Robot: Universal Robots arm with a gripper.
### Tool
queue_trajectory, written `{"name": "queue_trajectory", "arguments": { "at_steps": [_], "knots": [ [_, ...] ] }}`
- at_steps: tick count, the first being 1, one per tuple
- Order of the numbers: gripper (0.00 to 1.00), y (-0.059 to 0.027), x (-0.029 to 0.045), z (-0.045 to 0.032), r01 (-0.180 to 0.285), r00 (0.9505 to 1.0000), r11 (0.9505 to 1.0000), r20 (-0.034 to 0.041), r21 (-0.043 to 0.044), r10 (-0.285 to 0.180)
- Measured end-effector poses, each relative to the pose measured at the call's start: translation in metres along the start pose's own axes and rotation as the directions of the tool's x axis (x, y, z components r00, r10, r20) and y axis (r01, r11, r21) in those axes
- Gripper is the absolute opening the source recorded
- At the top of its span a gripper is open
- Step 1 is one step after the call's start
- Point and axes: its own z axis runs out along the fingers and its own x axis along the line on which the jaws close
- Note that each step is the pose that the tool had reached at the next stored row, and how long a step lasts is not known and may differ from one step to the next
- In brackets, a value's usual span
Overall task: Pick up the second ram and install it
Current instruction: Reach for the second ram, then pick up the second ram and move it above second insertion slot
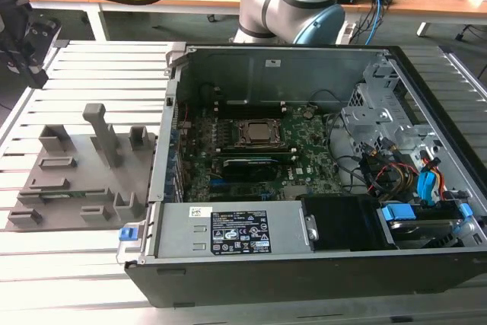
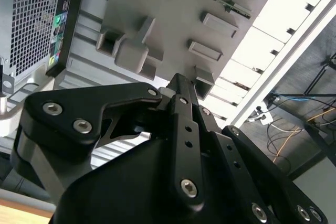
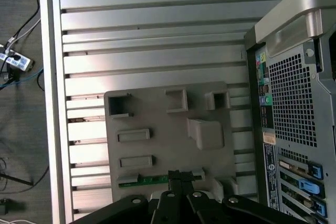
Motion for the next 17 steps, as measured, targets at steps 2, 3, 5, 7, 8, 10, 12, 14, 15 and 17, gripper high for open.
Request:
{"name": "queue_trajectory", "arguments": {
  "at_steps": [2, 3, 5, 7, 8, 10, 12, 14, 15, 17],
  "knots": [
    [0.11, -0.0041, -0.0003, 0.0006, 0.000, 1.0000, 1.0000, 0.0001, -0.0001, 0.000],
    [0.11, -0.0056, -0.0004, 0.0007, 0.000, 1.0000, 1.0000, 0.0000, 0.0000, 0.000],
    [0.11, -0.0066, -0.0005, 0.0009, 0.000, 1.0000, 1.0000, 0.0000, 0.0000, 0.000],
    [0.11, -0.0067, -0.0005, 0.0010, 0.000, 1.0000, 1.0000, 0.0000, 0.0000, 0.000],
    [0.11, -0.0067, -0.0005, 0.0010, 0.000, 1.0000, 1.0000, 0.0000, 0.0000, 0.000],
    [0.11, -0.0068, -0.0005, 0.0010, 0.000, 1.0000, 1.0000, 0.0000, 0.0000, 0.000],
    [0.11, -0.0068, -0.0005, 0.0010, 0.000, 1.0000, 1.0000, 0.0000, 0.0000, 0.000],
    [0.11, -0.0068, -0.0005, 0.0010, 0.000, 1.0000, 1.0000, 0.0000, 0.0000, 0.000],
    [0.11, -0.0069, -0.0005, 0.0011, 0.000, 1.0000, 1.0000, 0.0000, 0.0000, 0.000],
    [0.11, -0.0069, -0.0005, 0.0011, 0.001, 1.0000, 1.0000, 0.0000, 0.0001, -0.001]
  ]
}}
